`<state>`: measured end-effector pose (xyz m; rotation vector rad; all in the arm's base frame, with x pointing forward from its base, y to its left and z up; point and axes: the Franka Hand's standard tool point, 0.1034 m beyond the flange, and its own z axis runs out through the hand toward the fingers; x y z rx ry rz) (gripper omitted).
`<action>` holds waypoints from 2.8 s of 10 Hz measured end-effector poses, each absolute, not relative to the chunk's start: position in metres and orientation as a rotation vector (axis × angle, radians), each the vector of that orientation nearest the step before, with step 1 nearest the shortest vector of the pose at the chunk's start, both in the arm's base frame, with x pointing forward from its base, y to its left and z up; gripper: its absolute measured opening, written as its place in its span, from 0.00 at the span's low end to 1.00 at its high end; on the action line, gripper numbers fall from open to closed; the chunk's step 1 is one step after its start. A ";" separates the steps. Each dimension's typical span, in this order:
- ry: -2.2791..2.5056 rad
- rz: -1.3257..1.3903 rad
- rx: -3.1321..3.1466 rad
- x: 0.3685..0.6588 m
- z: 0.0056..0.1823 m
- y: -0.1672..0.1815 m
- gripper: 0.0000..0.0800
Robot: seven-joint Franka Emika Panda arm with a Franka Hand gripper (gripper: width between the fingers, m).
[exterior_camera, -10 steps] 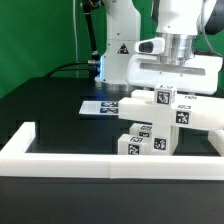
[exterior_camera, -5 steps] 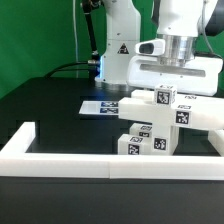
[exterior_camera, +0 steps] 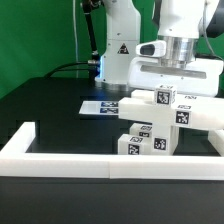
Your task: Assemble chair
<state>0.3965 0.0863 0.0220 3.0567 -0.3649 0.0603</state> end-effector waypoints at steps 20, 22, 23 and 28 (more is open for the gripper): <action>-0.365 0.058 3.068 0.405 0.034 0.067 0.36; -0.296 -0.012 3.129 0.419 0.076 0.047 0.36; -0.312 -0.037 3.166 0.427 0.100 0.043 0.36; -0.321 0.052 3.176 0.486 0.148 0.034 0.36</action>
Offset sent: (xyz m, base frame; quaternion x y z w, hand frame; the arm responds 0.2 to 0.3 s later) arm 0.0062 0.0094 -0.0044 -0.0072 -0.0019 0.0074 0.9999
